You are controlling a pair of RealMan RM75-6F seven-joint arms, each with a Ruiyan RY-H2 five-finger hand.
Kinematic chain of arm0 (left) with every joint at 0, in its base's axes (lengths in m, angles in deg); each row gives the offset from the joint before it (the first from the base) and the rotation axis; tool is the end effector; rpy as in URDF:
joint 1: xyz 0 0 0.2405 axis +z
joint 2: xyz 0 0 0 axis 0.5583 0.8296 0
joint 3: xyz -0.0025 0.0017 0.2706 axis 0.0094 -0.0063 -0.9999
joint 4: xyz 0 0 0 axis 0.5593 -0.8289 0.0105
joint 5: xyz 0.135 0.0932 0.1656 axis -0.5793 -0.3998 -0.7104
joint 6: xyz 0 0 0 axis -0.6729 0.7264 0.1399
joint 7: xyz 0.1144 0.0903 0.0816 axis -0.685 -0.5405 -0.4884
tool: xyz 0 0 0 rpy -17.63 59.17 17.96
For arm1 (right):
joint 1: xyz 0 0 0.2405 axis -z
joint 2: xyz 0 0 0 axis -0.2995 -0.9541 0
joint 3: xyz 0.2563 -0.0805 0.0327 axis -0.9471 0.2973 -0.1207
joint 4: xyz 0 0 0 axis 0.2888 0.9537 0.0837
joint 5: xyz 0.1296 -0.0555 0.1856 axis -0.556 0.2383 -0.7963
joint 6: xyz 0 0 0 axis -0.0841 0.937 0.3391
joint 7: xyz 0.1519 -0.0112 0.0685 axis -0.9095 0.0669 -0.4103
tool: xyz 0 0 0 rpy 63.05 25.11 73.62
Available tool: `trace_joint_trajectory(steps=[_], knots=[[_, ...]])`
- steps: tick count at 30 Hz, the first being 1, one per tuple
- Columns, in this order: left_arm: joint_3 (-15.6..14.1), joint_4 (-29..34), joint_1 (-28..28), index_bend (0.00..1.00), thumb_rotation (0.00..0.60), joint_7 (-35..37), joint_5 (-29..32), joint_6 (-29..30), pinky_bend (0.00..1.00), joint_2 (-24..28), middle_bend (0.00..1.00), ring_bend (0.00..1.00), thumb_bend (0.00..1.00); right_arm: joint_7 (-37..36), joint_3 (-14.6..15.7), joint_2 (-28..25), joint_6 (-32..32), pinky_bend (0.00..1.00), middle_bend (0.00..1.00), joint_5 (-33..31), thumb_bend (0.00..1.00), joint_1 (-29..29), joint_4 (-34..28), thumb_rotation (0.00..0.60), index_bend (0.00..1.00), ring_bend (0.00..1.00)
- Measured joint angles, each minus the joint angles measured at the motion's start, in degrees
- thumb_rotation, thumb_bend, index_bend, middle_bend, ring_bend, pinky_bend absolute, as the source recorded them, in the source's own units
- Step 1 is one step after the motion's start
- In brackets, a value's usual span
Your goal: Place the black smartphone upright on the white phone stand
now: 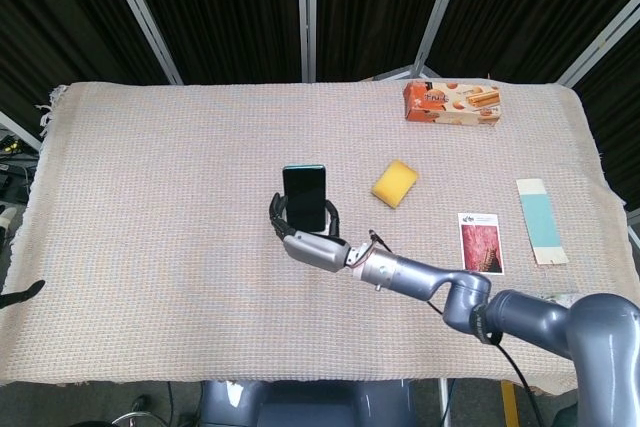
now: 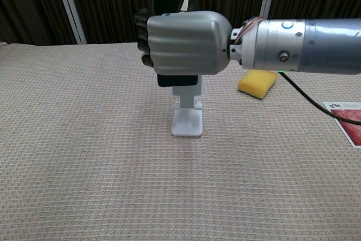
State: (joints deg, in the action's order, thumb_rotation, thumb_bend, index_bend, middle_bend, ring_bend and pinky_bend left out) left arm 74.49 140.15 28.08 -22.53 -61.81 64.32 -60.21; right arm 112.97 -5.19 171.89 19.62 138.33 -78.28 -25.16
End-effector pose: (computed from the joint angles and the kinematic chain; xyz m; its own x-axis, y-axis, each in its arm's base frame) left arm -0.3525 0.2247 0.1699 0.4165 0.0160 0.9090 0.8949 0.1687 -0.4131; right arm -0.0097 -0.3820 -0.0613 0.3267 0.9354 -0.1354 0.5595 -0.0760 0.8254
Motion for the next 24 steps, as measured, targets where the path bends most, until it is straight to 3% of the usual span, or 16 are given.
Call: trace_joint_trajectory(steps=[10, 24], knots=[[0.1, -1.1, -0.5, 0.0, 0.6, 1.3, 1.0, -1.9, 0.0, 0.2, 0.0, 0.0, 0.0, 5.1, -0.7, 3.6, -5.1, 0.32, 0.49, -2.7, 0.14, -1.3, 2.4, 0.6, 0.52, 0.38], [0.3, -1.3, -0.8, 0.0, 0.6, 0.3, 2.1, -2.1, 0.0, -0.2, 0.0, 0.0, 0.0, 4.3, 1.7, 5.1, -2.9, 0.32, 0.48, -3.8, 0.14, 0.5, 7.3, 0.6, 0.52, 0.38]])
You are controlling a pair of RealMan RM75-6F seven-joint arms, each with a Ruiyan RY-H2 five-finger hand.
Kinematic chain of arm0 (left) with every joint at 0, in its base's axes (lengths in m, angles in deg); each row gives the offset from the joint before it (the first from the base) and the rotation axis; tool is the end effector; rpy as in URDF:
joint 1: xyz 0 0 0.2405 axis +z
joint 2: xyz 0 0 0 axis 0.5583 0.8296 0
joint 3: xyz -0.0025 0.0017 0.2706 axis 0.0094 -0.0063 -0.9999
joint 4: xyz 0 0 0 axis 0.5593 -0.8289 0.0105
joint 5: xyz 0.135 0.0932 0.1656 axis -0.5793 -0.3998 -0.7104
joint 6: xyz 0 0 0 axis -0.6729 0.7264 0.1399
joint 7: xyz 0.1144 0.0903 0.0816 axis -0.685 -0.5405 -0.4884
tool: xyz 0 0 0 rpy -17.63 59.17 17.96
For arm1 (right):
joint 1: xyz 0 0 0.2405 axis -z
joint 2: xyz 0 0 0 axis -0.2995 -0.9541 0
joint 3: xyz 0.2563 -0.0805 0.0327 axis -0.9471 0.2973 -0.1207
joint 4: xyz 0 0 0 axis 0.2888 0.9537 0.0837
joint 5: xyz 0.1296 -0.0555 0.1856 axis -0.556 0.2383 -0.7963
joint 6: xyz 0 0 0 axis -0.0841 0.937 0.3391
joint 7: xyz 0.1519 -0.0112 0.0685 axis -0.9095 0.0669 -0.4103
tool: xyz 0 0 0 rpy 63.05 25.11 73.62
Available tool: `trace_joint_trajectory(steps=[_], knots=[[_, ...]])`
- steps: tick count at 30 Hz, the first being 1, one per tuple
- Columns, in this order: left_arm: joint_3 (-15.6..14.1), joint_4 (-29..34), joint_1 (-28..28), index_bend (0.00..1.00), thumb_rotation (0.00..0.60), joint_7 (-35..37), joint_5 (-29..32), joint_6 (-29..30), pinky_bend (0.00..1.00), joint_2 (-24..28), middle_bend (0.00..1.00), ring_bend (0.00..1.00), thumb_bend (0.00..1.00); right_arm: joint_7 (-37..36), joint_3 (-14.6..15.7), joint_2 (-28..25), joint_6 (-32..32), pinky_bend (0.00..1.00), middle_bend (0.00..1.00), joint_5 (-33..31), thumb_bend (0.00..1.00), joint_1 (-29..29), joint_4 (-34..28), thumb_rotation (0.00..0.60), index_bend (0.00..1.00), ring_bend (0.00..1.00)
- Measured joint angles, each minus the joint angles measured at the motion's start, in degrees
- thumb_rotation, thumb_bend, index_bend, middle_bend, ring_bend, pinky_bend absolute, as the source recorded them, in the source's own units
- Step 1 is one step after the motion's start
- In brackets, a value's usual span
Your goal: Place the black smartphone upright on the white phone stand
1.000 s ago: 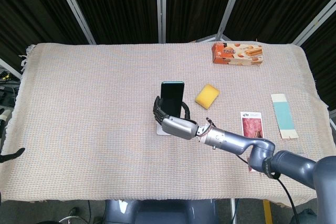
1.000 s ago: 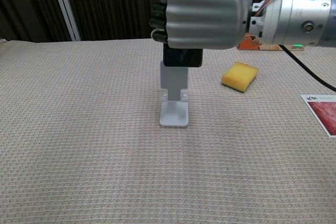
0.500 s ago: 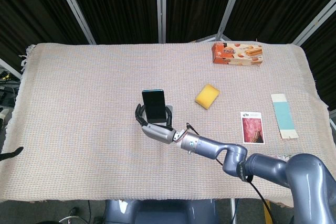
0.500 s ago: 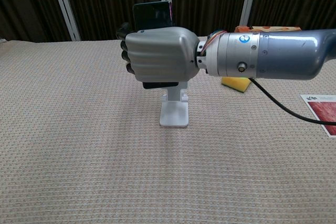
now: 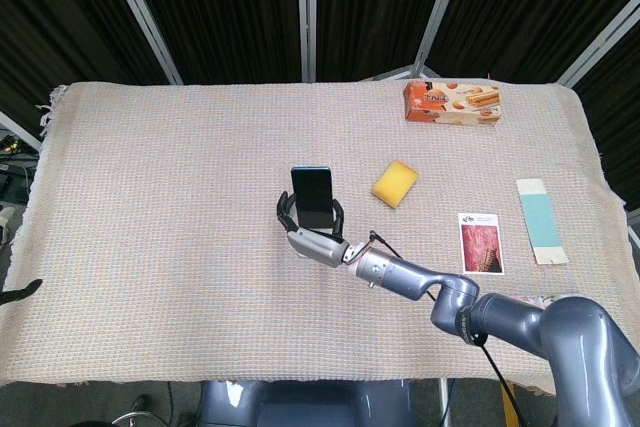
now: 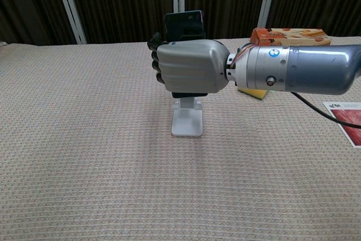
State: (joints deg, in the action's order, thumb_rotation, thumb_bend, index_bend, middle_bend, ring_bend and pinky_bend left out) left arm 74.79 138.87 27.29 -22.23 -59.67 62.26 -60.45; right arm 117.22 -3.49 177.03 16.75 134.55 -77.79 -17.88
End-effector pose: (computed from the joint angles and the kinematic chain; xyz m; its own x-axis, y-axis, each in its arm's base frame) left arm -0.3612 0.2300 0.1693 0.4153 0.0381 0.9089 0.8892 0.1940 -0.4144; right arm -0.0364 -0.3976 -0.0906 0.3706 0.9007 -0.2266 0.6289 -0.0638 0.7748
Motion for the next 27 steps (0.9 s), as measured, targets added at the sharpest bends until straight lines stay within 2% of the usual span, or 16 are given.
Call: trace_joint_trajectory(steps=[11, 27], knots=[[0.0, 0.0, -0.1, 0.0, 0.6, 0.1, 0.2, -0.1, 0.0, 0.0, 0.0, 0.0, 0.0, -0.3, 1.3, 1.7, 1.4, 0.32, 0.48, -0.3, 0.14, 0.5, 1.7, 0.6, 0.51, 0.38], [0.0, 0.2, 0.0, 0.0, 0.6, -0.1, 0.1, 0.3, 0.0, 0.1, 0.0, 0.0, 0.0, 1.8, 1.2, 3.3, 0.5, 0.32, 0.47, -1.9, 0.14, 0.3, 2.2, 0.6, 0.5, 0.37]])
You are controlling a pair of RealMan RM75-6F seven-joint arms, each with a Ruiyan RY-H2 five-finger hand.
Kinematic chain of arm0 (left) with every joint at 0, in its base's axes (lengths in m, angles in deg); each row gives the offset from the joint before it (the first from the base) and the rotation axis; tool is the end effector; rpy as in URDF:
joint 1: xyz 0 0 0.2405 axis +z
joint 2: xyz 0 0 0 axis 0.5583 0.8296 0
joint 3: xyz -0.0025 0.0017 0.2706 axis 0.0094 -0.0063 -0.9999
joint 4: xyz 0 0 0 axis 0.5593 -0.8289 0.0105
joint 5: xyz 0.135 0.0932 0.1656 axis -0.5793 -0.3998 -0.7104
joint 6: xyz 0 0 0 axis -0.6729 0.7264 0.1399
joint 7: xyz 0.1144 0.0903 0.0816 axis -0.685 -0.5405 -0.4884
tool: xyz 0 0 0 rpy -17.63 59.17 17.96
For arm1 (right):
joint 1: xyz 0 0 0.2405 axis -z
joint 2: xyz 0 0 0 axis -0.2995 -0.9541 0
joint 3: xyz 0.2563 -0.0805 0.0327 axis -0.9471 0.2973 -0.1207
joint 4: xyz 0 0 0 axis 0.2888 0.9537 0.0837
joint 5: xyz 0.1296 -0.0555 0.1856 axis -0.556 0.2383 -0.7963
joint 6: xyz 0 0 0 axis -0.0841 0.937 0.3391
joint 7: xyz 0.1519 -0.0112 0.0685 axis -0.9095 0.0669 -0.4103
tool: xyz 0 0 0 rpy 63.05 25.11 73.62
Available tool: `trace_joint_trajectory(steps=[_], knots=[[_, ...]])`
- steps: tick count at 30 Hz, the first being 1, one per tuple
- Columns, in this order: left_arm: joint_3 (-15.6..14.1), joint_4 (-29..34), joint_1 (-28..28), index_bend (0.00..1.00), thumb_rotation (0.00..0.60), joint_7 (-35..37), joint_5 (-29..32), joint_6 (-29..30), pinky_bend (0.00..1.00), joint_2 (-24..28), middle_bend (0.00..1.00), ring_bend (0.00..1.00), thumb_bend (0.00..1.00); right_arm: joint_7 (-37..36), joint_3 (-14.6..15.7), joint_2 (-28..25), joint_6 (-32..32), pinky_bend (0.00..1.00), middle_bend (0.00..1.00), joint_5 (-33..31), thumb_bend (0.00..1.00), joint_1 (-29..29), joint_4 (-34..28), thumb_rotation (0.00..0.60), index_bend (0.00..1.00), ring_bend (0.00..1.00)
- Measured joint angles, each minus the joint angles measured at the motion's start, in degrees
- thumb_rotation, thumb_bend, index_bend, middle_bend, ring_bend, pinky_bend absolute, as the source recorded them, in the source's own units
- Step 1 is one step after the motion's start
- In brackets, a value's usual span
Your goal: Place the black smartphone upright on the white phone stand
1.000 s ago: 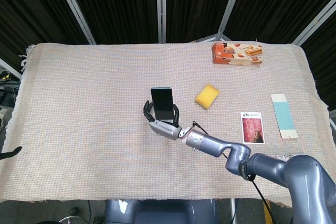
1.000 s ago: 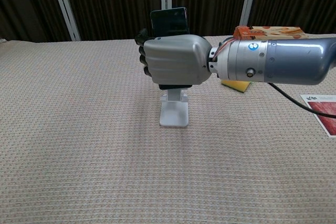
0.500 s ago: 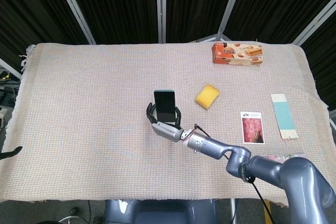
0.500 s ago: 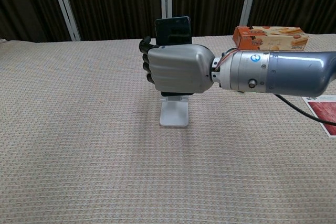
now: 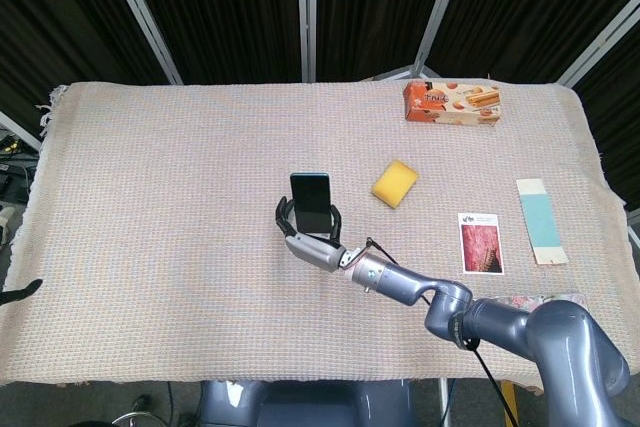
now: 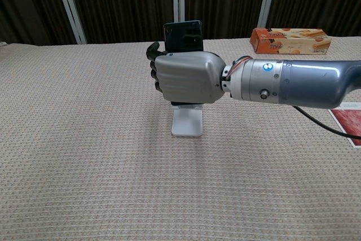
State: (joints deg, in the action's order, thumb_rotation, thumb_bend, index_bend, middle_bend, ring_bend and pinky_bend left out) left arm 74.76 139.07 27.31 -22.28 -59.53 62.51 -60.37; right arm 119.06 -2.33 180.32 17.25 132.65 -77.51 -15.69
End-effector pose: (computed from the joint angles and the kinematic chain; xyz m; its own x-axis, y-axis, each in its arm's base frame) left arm -0.3608 0.2297 0.1700 0.4146 0.0349 0.9093 0.8893 0.1964 -0.4130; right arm -0.0406 -0.3914 -0.1086 0.3848 0.8948 -0.2266 0.6292 -0.0746 0.7736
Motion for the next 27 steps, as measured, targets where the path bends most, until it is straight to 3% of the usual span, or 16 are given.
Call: trace_joint_trajectory(steps=[13, 19, 27], knots=[[-0.1, 0.1, 0.0, 0.0, 0.6, -0.5, 0.0, 0.1, 0.0, -0.1, 0.0, 0.0, 0.0, 0.0, 0.3, 0.8, 0.5, 0.32, 0.38, -0.9, 0.14, 0.2, 0.3, 0.6, 0.45, 0.31], [-0.1, 0.1, -0.1, 0.0, 0.6, -0.5, 0.0, 0.1, 0.0, -0.2, 0.0, 0.0, 0.0, 0.6, 0.1, 1.1, 1.1, 0.3, 0.21, -1.7, 0.13, 0.7, 0.4, 0.6, 0.26, 0.21], [-0.1, 0.1, 0.0, 0.0, 0.6, -0.4, 0.0, 0.2, 0.0, -0.1, 0.0, 0.0, 0.0, 2.0, -0.1, 1.5, 1.5, 0.29, 0.18, -2.7, 0.13, 1.3, -0.2, 0.6, 0.25, 0.2]])
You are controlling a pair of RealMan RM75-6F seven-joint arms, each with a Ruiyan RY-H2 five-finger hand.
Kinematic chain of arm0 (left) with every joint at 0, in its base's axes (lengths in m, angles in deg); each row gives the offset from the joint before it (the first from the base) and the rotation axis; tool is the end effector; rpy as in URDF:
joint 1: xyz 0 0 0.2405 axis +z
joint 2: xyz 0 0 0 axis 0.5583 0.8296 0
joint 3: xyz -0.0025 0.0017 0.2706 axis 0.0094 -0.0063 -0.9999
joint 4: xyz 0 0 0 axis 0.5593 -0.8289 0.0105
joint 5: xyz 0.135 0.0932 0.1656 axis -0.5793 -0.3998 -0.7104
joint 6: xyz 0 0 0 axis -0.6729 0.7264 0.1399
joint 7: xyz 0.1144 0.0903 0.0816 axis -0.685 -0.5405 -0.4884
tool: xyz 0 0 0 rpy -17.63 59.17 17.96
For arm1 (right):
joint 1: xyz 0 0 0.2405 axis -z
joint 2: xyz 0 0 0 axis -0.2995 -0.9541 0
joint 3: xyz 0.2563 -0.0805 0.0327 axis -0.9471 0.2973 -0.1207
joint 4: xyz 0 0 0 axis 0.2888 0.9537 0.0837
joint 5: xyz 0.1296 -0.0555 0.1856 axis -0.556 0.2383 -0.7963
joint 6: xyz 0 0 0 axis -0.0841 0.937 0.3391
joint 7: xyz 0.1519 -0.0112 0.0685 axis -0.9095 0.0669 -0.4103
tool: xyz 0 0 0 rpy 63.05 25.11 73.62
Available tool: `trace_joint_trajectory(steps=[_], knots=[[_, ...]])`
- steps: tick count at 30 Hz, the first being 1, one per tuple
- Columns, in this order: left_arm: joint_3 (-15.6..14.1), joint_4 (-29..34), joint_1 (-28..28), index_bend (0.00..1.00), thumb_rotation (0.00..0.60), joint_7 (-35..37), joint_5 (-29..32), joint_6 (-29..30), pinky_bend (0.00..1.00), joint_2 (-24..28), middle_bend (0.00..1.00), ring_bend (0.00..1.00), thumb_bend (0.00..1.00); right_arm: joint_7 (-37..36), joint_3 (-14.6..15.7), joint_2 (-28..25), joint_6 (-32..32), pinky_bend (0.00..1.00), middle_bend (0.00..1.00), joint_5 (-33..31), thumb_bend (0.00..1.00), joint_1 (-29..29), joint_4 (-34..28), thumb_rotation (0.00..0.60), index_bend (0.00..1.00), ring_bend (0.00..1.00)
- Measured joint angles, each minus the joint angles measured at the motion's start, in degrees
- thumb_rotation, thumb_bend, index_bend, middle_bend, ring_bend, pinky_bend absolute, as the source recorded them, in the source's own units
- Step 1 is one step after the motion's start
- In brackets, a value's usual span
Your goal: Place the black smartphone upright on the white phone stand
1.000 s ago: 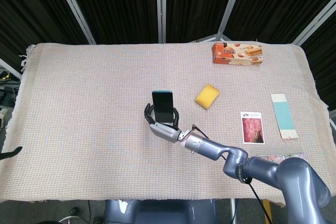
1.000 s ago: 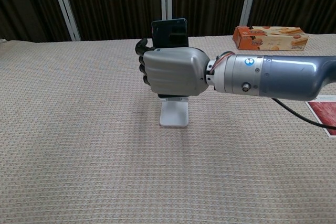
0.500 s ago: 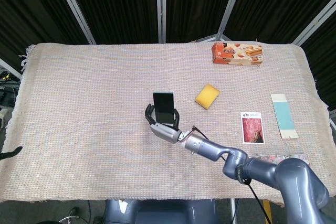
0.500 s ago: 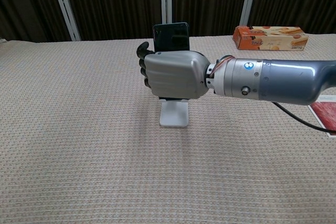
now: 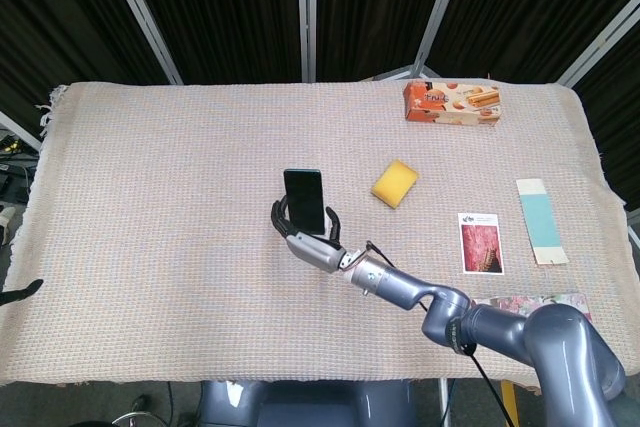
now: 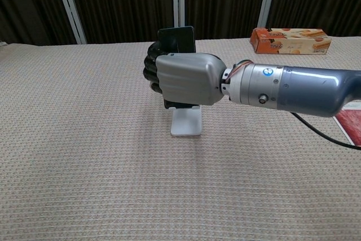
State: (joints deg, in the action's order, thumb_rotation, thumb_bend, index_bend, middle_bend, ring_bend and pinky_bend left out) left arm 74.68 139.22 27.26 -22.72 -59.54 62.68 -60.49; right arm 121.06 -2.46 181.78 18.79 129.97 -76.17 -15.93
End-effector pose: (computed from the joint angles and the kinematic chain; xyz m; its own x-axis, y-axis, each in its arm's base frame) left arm -0.3598 0.2296 0.1690 0.4180 0.0350 0.9078 0.8881 0.1949 -0.4164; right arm -0.0425 -0.3869 -0.1122 0.4268 0.8773 -0.2194 0.5935 -0.0887 0.7999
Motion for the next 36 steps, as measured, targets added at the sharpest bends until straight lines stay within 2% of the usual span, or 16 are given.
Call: trace_joint_trajectory(steps=[10, 15, 21, 25, 29, 36], knots=[[-0.1, 0.2, 0.1, 0.0, 0.6, 0.1, -0.3, 0.1, 0.0, 0.1, 0.0, 0.0, 0.0, -0.5, 0.8, -1.9, 1.9, 0.3, 0.18, 0.1, 0.13, 1.3, -2.0, 0.6, 0.25, 0.2], [-0.2, 0.4, 0.1, 0.0, 0.6, 0.5, -0.8, 0.2, 0.0, 0.3, 0.0, 0.0, 0.0, -3.3, 1.3, -4.1, 6.0, 0.27, 0.18, 0.4, 0.13, 3.2, -4.3, 0.6, 0.22, 0.2], [-0.5, 0.8, 0.2, 0.0, 0.6, 0.9, -2.1, 0.8, 0.0, 0.5, 0.0, 0.0, 0.0, -12.9, 2.3, -8.2, 15.0, 0.09, 0.13, 0.7, 0.1, 7.8, -7.2, 0.6, 0.15, 0.18], [-0.9, 1.3, 0.4, 0.0, 0.6, 1.1, -3.8, 1.6, 0.0, 0.6, 0.0, 0.0, 0.0, -22.3, 2.7, -11.3, 21.7, 0.0, 0.04, -1.3, 0.01, 13.0, -9.7, 0.6, 0.07, 0.04], [-1.6, 2.0, 0.7, 0.0, 0.6, 1.1, -6.6, 3.1, 0.0, 0.6, 0.0, 0.0, 0.0, -31.2, 3.3, -14.6, 28.3, 0.0, 0.0, -5.0, 0.0, 20.2, -13.2, 0.6, 0.0, 0.0], [-3.0, 2.4, 1.3, 0.0, 0.6, 1.0, -11.2, 5.4, 0.0, 0.1, 0.0, 0.0, 0.0, -41.6, 5.6, -18.9, 38.0, 0.0, 0.0, -10.4, 0.0, 31.6, -19.8, 0.6, 0.0, 0.0]])
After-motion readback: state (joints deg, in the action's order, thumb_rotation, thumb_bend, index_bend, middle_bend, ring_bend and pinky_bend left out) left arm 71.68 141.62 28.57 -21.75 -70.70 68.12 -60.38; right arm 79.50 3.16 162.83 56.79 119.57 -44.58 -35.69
